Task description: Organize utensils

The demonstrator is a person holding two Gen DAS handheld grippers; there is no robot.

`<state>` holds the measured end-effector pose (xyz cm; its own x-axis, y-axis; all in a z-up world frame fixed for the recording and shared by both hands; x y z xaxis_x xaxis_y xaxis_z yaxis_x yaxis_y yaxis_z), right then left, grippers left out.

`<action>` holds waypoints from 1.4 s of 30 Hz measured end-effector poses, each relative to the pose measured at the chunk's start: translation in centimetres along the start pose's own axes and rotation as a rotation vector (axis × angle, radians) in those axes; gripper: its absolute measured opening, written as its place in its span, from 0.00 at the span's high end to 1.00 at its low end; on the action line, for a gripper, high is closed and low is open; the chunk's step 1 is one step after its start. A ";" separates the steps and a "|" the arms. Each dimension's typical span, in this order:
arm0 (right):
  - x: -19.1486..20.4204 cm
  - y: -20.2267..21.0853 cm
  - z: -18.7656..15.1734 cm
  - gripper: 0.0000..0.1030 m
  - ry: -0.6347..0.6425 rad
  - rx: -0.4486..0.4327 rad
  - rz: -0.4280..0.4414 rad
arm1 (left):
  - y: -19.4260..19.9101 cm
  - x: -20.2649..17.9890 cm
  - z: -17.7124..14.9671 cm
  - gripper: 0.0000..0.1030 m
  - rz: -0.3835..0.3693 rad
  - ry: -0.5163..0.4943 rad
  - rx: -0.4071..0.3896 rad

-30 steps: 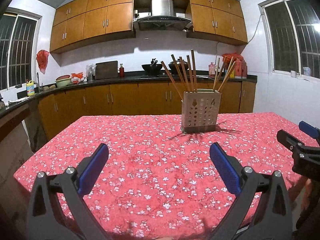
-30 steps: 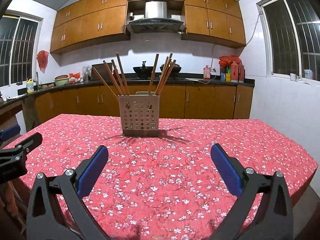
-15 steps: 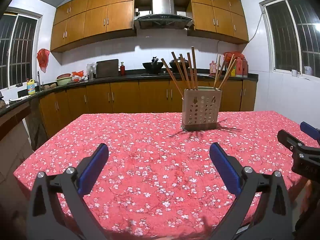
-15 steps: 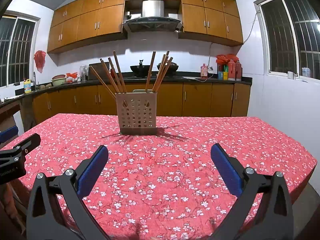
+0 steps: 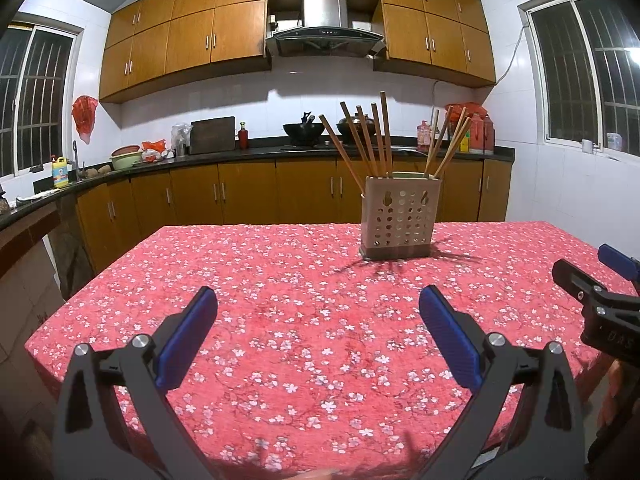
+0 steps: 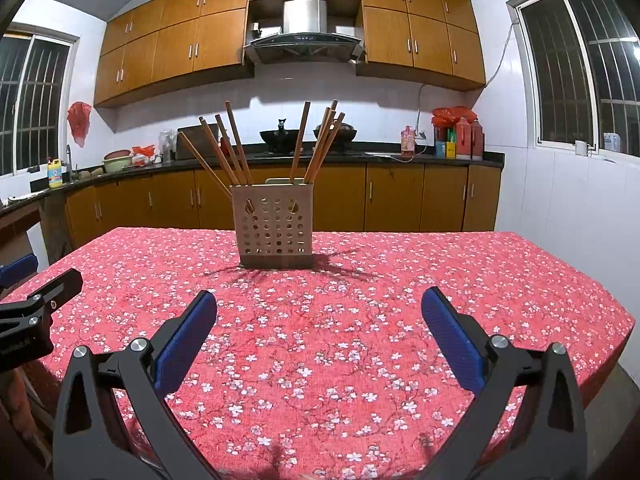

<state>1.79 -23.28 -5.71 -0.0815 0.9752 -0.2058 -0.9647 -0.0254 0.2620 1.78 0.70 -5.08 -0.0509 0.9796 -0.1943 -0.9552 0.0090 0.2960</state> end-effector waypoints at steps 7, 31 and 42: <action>0.0 -0.1 -0.2 0.02 -0.004 0.006 0.001 | -0.2 0.0 -0.1 0.04 0.000 0.001 0.004; 0.0 -0.1 -0.3 0.02 -0.011 0.012 0.004 | -0.3 -0.2 -0.3 0.04 0.002 0.004 0.007; 0.2 -0.1 -0.3 0.02 -0.013 0.013 0.003 | -0.3 -0.3 -0.3 0.04 0.001 0.005 0.007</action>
<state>1.84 -23.13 -6.02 -0.0810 0.9779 -0.1926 -0.9611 -0.0255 0.2749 2.00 0.34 -5.37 -0.0530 0.9786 -0.1988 -0.9531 0.0098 0.3025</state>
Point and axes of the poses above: each gripper's, at about its wrist camera, not at the fingertips, and y roughly against the way its jaws point, x to its left, z to its top, the point moved 1 cm from there along -y, roughly the way its jaws point, and after that the axes turned 14 degrees about y, right-handed, at the moved point
